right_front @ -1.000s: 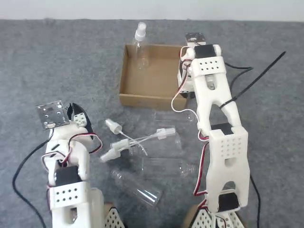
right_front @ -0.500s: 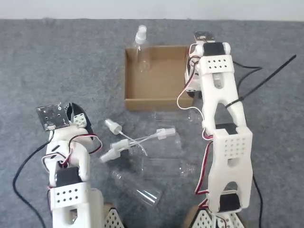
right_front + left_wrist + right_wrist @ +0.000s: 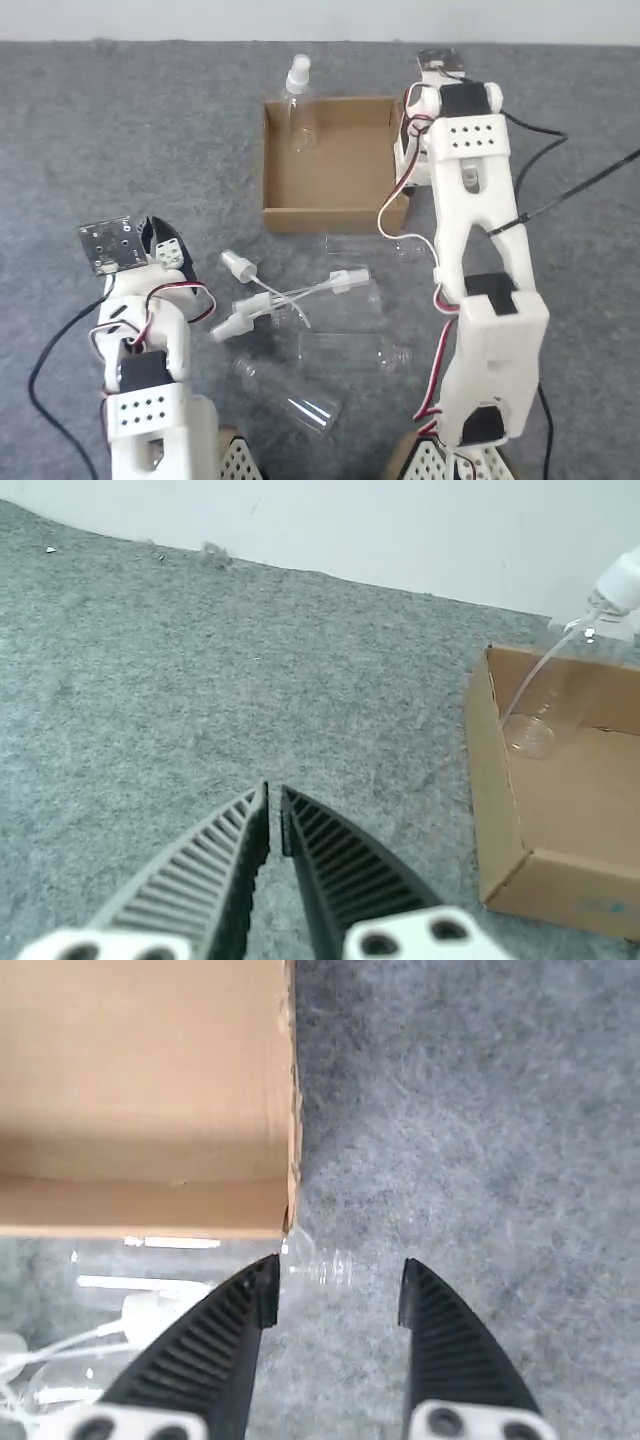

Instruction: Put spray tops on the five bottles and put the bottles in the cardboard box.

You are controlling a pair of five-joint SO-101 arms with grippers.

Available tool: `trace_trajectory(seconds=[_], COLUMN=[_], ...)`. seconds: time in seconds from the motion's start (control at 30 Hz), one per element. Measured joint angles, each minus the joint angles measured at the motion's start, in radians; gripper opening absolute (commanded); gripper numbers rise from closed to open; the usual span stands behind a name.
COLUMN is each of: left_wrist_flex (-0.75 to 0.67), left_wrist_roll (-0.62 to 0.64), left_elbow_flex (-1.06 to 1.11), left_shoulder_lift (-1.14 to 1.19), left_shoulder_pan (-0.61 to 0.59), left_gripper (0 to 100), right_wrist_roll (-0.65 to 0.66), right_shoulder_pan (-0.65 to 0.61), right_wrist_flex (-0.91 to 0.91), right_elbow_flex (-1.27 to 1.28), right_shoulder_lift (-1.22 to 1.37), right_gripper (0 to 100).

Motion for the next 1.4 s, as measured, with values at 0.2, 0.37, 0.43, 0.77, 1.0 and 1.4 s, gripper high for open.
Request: trace_trajectory(seconds=[0.2,0.37,0.43,0.77,1.0,1.4], left_wrist_flex=[0.000,0.000,0.000,0.000,0.000,0.000], left_wrist_roll=[0.000,0.000,0.000,0.000,0.000,0.000], left_elbow_flex=[0.000,0.000,0.000,0.000,0.000,0.000], left_shoulder_lift=[0.000,0.000,0.000,0.000,0.000,0.000], left_shoulder_pan=[0.000,0.000,0.000,0.000,0.000,0.000], left_gripper=[2,2,2,2,2,2], right_wrist_roll=[0.000,0.000,0.000,-0.319,-0.445,-0.592], right_shoulder_pan=[-0.044,-0.101,-0.129,-0.242,-0.272,-0.270], right_wrist_flex=[0.000,0.000,0.000,0.000,0.000,-0.133], right_elbow_flex=[0.129,0.224,0.265,0.354,0.354,0.640], right_shoulder_lift=[-0.180,-0.311,-0.353,-0.419,-0.419,-0.425], right_gripper=[14.9,14.8,14.8,14.8,14.8,15.2])
